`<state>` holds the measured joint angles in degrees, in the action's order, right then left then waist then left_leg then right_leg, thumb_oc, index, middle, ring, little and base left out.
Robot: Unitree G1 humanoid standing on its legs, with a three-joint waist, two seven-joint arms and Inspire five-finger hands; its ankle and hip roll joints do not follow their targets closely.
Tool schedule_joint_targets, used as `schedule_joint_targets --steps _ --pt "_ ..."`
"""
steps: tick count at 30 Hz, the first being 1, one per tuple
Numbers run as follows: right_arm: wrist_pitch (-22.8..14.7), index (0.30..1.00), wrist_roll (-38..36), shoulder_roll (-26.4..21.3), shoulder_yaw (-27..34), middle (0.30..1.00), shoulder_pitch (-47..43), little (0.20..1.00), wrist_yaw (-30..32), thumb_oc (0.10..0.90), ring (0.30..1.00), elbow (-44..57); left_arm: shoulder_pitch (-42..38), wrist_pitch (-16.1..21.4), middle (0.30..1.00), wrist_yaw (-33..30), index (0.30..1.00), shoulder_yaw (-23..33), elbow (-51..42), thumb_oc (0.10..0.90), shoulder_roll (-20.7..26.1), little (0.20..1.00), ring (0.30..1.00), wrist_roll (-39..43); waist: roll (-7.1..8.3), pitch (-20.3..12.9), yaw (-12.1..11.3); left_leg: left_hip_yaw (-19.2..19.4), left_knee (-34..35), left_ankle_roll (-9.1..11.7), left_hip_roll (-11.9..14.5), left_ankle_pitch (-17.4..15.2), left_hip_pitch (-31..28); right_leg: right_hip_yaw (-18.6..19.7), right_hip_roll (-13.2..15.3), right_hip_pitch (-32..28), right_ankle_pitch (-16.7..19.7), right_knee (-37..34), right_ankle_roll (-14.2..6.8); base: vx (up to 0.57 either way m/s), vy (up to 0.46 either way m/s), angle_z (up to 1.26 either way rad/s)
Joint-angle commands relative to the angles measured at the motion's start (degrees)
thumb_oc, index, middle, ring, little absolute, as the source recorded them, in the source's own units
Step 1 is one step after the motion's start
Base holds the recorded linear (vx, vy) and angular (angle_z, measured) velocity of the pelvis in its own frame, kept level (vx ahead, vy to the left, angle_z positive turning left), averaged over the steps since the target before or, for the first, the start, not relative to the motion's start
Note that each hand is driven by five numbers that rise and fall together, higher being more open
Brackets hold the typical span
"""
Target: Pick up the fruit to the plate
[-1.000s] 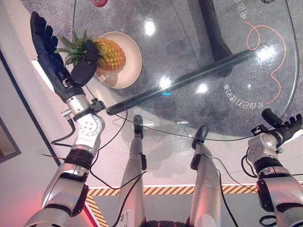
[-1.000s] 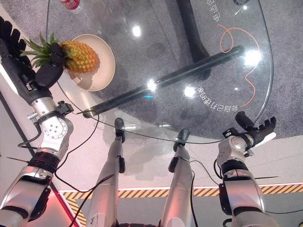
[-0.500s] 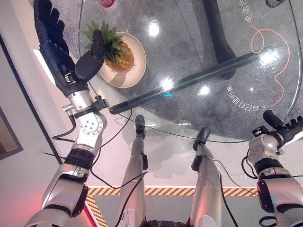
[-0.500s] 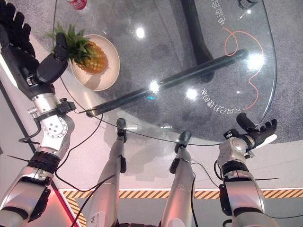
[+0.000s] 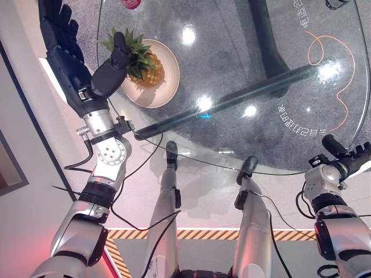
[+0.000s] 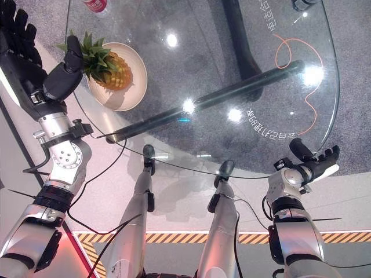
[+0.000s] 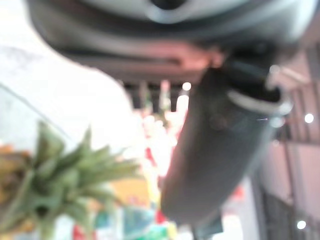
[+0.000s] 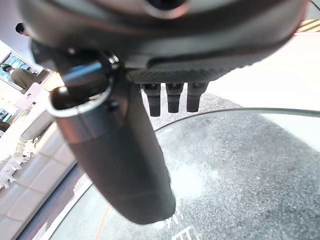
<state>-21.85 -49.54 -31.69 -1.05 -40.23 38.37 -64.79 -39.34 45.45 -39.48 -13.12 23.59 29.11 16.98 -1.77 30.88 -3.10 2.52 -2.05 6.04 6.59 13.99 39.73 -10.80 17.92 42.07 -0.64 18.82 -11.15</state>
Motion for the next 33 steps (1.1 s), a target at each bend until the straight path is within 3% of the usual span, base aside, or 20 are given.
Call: schedule_joint_targets --steps 1,6,11,15,20,26,30,33 --pt "-4.03 0.9 -0.63 -5.5 2.12 0.9 0.88 0.9 0.86 0.8 0.9 -1.17 -4.33 6.45 0.9 -0.64 0.9 1.57 -4.77 0.8 1.61 0.9 0.9 -1.74 0.49 -1.09 -0.59 -0.88 -6.71 1.61 1.06 -10.23 -2.33 -3.53 -1.37 -2.49 4.76 -4.01 -0.69 0.0 0.0 0.0" --pt "-4.13 0.9 0.02 -4.68 3.28 0.9 4.09 0.9 0.23 0.8 0.9 -0.25 -1.38 7.04 0.9 5.34 0.9 4.65 -8.34 0.8 0.9 0.9 0.9 7.98 0.41 -1.09 -0.79 -0.44 -6.12 1.52 1.15 -10.32 -4.41 -3.51 -1.36 -4.41 4.22 -4.0 -0.63 0.0 0.0 0.0" --pt "-4.02 0.9 1.33 -3.61 5.17 0.9 8.58 0.9 -0.39 0.8 0.9 0.35 1.66 3.84 0.9 8.2 0.9 8.53 -11.52 0.8 2.05 0.9 0.9 10.84 0.65 -1.09 -1.05 0.31 -4.17 1.65 1.49 -9.9 -10.13 -4.12 -0.98 -10.26 4.04 -5.23 -1.1 0.0 -0.014 0.04" --pt "-3.77 0.9 2.61 -2.7 7.21 0.9 14.02 0.9 -1.02 0.8 0.9 1.62 4.44 -0.9 0.9 8.68 0.9 11.7 -13.06 0.8 3.71 0.9 0.9 12.56 0.76 -1.65 -0.85 1.06 -1.69 1.93 1.7 -9.15 -16.37 -3.95 -0.76 -17.4 4.65 -8.34 -1.5 0.05 0.028 0.04" --pt "-2.81 0.9 4.74 -0.85 10.17 0.9 23.91 0.9 -3.53 0.8 0.9 2.47 11.66 -8.43 0.9 9.57 0.9 14.82 -9.55 0.8 4.81 0.9 0.9 13.92 1.06 -7.5 -0.5 2.38 2.89 2.51 2.19 -8.13 -23.39 -3.95 -1.13 -25.81 6.09 -14.36 -1.77 0.17 0.039 -0.03" --pt "-1.39 0.9 11.19 2.94 13.54 0.9 35.11 0.9 -7.07 0.8 0.9 1.5 22.41 -15.54 0.9 15.8 0.9 19.57 -0.7 0.8 2.98 0.9 0.9 20.77 1.74 -15.36 0.59 4.2 6.16 2.78 2.85 -7.1 -31.83 -3.86 -1.41 -34.85 7.5 -18.93 -1.75 0.24 0.049 -0.02" --pt "2.48 0.9 17.28 6.23 12.76 0.9 40.32 0.9 -9.88 0.8 0.9 -0.81 28.99 -21.2 0.9 24.5 0.9 21.01 12.75 0.8 -1.05 0.9 0.9 22.51 1.7 -20.38 1.23 5.54 6.76 2.83 3.63 -7.6 -37.03 -3.75 -1.89 -39.88 7.25 -20.03 -1.53 0.27 0.027 -0.07" --pt "4.36 0.9 19.33 7.66 11.14 0.9 41.81 0.9 -12.91 0.8 0.9 -3.97 31.41 -23.07 0.9 25.36 0.9 20.06 21.11 0.8 -2.87 0.9 0.9 19.49 1.68 -22.75 1.82 6.49 7.05 2.67 3.98 -8.07 -39.95 -3.12 -2.37 -42.6 6.8 -20.35 -1.28 0.23 0.007 -0.1"
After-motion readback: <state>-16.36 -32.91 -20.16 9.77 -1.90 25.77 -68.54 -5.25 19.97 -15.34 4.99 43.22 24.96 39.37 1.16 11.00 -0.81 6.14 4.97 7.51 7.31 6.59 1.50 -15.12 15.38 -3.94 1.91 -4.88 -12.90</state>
